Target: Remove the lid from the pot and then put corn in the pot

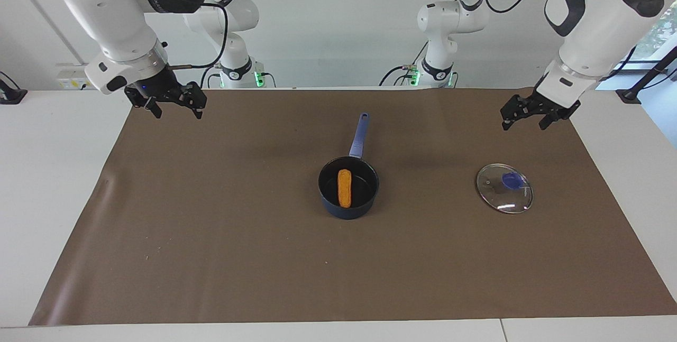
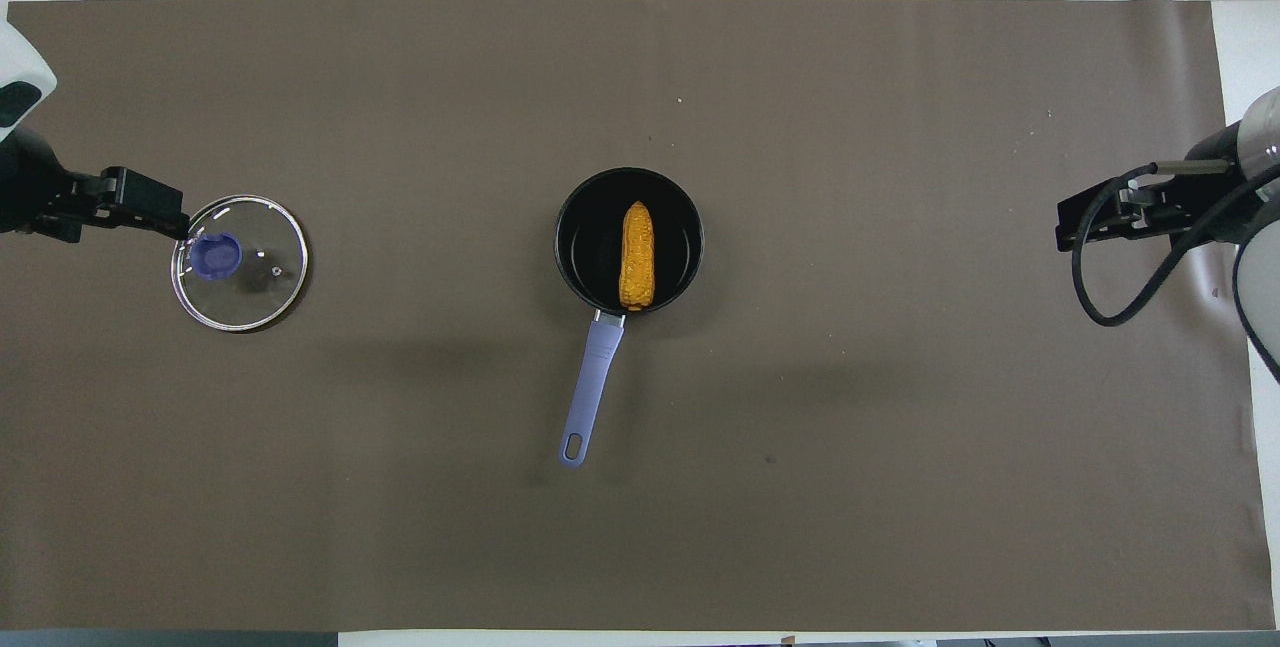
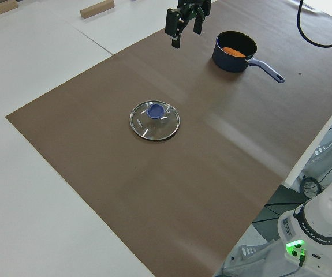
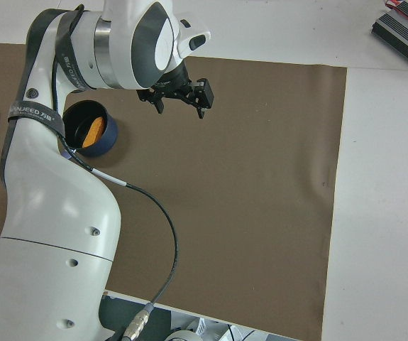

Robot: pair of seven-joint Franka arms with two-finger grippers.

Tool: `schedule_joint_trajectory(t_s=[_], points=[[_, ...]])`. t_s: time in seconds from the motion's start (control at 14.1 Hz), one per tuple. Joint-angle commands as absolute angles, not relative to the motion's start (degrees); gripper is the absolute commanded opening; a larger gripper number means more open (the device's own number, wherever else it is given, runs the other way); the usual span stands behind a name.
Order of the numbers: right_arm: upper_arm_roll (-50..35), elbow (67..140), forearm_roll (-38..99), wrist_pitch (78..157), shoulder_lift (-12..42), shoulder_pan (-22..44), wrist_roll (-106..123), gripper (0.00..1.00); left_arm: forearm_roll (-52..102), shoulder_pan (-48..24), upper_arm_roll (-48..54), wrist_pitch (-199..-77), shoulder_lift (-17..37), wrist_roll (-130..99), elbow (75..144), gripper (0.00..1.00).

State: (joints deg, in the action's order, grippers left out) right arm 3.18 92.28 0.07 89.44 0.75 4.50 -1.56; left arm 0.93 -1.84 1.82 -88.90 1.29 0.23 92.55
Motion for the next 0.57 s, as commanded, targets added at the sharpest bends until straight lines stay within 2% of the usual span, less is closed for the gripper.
schedule_joint_trajectory(t_s=[0.0,0.14,0.28,0.5], points=[[2.7,95.1,-1.1,91.4,-2.6,2.5,3.5,1.0,-0.1,-2.7,1.8,-88.6,-4.0,-0.9,100.8,1.0],[3.0,95.2,-2.5,90.6,-2.9,2.2,3.6,1.0,-0.1,-2.8,1.8,-90.1,-4.3,-0.8,102.0,1.0],[3.2,95.1,-3.1,93.1,-2.6,2.2,3.4,1.0,0.1,-2.9,1.7,-90.7,-3.7,-0.8,99.6,1.0],[5.2,95.3,-2.7,92.6,-2.4,2.4,3.4,1.0,0.1,-2.9,1.7,-89.2,-3.3,-0.8,96.9,1.0]])
